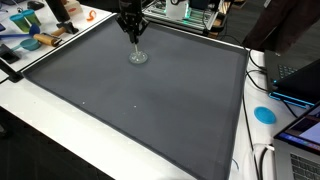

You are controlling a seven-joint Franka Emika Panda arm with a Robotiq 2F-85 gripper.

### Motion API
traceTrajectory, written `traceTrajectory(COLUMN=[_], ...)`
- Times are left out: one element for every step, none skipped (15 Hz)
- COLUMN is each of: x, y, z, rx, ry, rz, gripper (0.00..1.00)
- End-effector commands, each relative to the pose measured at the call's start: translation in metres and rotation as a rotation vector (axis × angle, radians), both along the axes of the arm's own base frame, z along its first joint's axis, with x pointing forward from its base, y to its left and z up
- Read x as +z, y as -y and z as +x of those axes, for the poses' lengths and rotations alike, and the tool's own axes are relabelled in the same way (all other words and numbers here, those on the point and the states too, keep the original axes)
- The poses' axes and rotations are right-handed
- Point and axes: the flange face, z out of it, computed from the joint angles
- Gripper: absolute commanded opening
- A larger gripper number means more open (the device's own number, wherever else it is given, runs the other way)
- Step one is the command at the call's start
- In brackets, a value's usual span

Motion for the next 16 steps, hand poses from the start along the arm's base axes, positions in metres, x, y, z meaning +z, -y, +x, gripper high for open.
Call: traceTrajectory(x=[-0.012, -0.015, -0.017, -0.020, -0.022, -0.025, -0.028, -0.031, -0.031, -0.033, -0.035, -0.036, -0.037, -0.037, -0.037, -0.036], y=[-0.004, -0.005, -0.005, -0.006, -0.007, -0.008, -0.008, -0.008, -0.008, -0.008, -0.008, -0.008, -0.007, -0.007, -0.007, -0.006], z=[0.005, 0.005, 0.006, 0.007, 0.008, 0.008, 0.009, 0.010, 0.011, 0.011, 0.012, 0.012, 0.012, 0.013, 0.013, 0.013], rx=[-0.009, -0.009, -0.010, -0.009, -0.009, -0.010, -0.010, -0.012, -0.015, -0.017, -0.018, -0.019, -0.020, -0.021, -0.021, -0.023], ry=[-0.010, -0.014, -0.017, -0.022, -0.026, -0.031, -0.034, -0.038, -0.038, -0.041, -0.042, -0.044, -0.047, -0.047, -0.047, -0.047], rz=[-0.027, -0.028, -0.028, -0.027, -0.025, -0.024, -0.024, -0.024, -0.024, -0.024, -0.025, -0.025, -0.026, -0.027, -0.026, -0.028], gripper=[0.03, 0.03, 0.03, 0.03, 0.03, 0.03, 0.03, 0.03, 0.03, 0.03, 0.03, 0.03, 0.03, 0.03, 0.03, 0.03])
